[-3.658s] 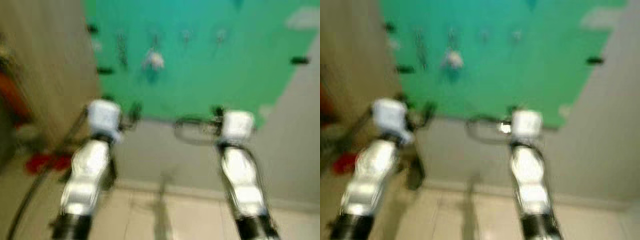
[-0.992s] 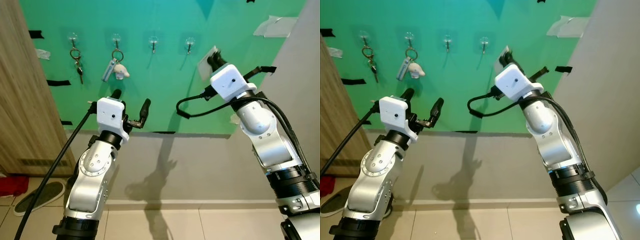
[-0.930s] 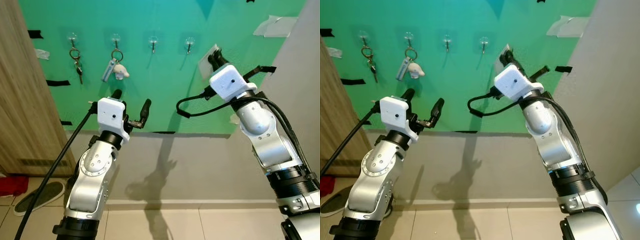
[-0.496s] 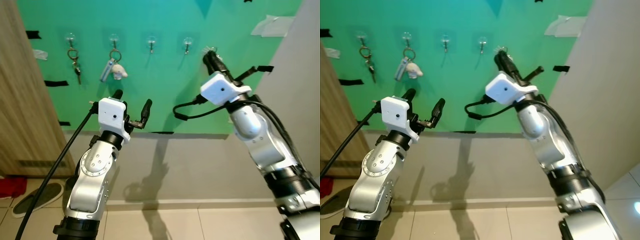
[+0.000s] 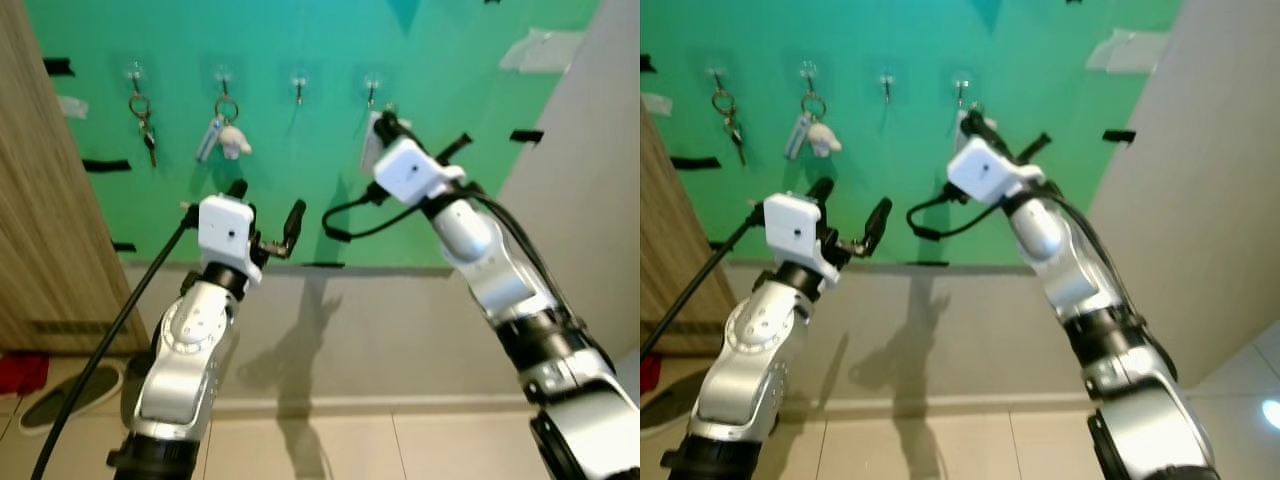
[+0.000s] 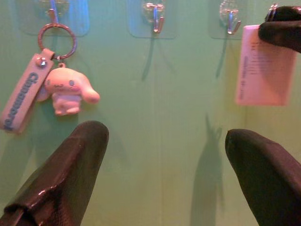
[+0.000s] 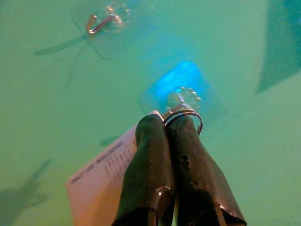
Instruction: Hang keys on a hook
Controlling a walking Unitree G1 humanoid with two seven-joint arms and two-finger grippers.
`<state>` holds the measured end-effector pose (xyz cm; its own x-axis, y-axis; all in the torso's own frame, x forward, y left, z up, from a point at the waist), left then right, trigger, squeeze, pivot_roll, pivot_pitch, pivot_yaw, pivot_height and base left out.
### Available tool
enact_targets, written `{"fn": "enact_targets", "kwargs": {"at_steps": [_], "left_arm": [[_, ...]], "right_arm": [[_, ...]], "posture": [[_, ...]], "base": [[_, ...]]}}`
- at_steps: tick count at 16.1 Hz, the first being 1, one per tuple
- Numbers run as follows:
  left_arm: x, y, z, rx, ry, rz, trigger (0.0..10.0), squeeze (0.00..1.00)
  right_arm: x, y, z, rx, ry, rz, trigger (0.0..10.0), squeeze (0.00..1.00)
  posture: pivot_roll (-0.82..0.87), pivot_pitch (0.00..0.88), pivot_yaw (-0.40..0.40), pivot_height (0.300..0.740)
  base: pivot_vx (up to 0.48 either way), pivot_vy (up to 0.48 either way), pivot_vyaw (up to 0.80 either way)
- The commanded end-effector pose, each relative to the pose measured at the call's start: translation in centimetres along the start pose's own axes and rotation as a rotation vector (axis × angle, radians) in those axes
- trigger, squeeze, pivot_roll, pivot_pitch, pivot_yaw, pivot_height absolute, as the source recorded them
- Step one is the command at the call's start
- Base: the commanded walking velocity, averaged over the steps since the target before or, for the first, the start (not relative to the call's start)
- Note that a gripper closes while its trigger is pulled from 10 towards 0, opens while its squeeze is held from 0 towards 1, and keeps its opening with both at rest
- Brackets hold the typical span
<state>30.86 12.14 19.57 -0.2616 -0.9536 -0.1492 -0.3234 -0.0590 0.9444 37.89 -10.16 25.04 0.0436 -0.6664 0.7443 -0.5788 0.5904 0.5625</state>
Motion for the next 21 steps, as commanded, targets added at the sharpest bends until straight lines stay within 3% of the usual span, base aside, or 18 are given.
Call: {"fn": "enact_targets", "kwargs": {"at_steps": [1, 10, 15, 18, 21], "left_arm": [[0.2, 0.1, 0.0, 0.003, -0.01, -0.004, 10.0, 0.0], [0.1, 0.0, 0.4, -0.006, 0.007, -0.001, 10.0, 0.0], [0.1, 0.0, 0.4, -0.009, 0.009, -0.001, 10.0, 0.0], [0.0, 0.0, 0.5, -0.009, 0.012, -0.002, 10.0, 0.0], [0.0, 0.0, 0.5, -0.011, 0.014, -0.003, 10.0, 0.0]], "right_arm": [[0.3, 0.1, -0.5, 0.004, 0.012, -0.006, 10.0, 0.0], [1.5, -0.4, -2.2, -0.032, 0.011, -0.062, 10.0, 0.0], [1.4, -1.2, -2.7, -0.089, 0.028, -0.196, 10.0, 0.0], [1.1, -1.2, -3.0, -0.094, 0.061, -0.222, 10.0, 0.0], [-0.2, -1.5, -2.8, -0.121, 0.155, -0.329, 10.0, 0.0]], "posture": [[0.04, 0.0, -0.105, 0.74], [0.06, 0.0, -0.119, 0.74], [0.06, 0.0, -0.12, 0.74], [0.07, 0.0, -0.121, 0.74], [0.07, 0.0, -0.122, 0.74]], "base": [[0.0, 0.0, 0.0], [0.0, 0.0, 0.0], [0.0, 0.0, 0.0], [0.0, 0.0, 0.0], [0.0, 0.0, 0.0]]}}
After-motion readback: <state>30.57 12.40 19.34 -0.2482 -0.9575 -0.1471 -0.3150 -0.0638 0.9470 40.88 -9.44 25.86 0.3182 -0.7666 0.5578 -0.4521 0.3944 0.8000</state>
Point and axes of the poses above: a point about 5 cm out from each wrist's last joint towards the gripper, its own z axis pointing back from the gripper into the wrist, its own y axis along the axis of the wrist's last joint, x = y × z, the point moved 1 cm from there along -z, pointing out of the wrist towards the gripper, and after that the axes turned 1 degree about -z, right-handed, at the moved point
